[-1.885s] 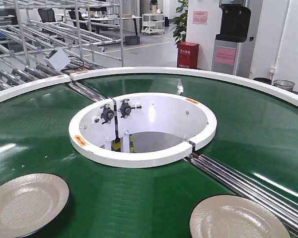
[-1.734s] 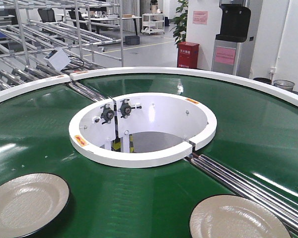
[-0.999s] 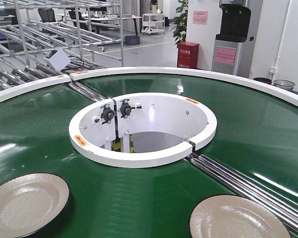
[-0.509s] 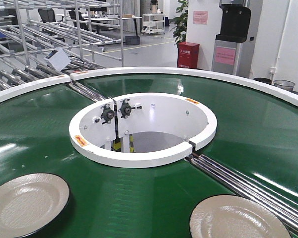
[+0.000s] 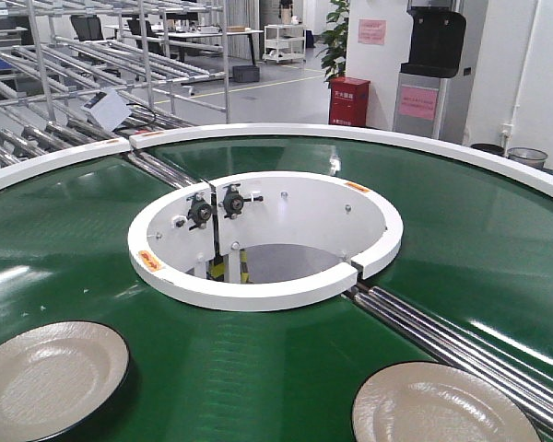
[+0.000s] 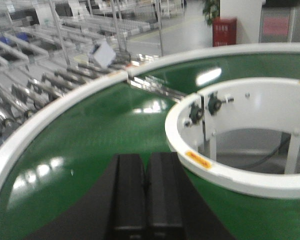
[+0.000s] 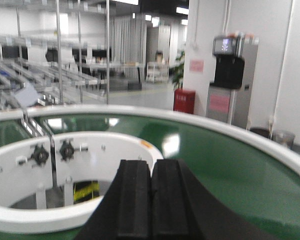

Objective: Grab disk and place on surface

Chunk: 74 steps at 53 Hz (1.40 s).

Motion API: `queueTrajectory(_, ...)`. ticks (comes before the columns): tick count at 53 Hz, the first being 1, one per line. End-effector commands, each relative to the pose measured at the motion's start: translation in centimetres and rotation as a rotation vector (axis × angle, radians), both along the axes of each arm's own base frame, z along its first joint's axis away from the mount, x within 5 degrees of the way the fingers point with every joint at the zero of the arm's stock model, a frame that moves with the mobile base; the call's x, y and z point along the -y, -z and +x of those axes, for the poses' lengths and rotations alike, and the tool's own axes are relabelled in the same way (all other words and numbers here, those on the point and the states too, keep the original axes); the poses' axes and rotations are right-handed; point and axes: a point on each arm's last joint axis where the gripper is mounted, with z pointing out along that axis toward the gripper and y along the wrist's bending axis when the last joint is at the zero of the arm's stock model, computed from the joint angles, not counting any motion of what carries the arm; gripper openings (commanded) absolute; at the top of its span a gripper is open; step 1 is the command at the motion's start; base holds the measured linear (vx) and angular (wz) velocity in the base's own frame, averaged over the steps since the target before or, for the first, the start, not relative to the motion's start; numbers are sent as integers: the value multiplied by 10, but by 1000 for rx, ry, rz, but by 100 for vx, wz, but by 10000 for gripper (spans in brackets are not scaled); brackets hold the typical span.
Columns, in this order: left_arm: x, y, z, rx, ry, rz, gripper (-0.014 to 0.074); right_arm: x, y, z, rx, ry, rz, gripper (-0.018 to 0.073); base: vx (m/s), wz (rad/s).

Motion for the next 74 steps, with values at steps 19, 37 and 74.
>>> queueTrajectory(19,1,-16,7,108,1,-5,341,1,-20,3,144,6,-9,259,0,0)
queueTrajectory(37,2,-12,7,68,8,-115,619,1,-20,3,144,7,-6,579,0,0)
queueTrajectory(74,-60,46,30,-277,-194,-405,531,1,-19,3,134,1,30,577,0,0)
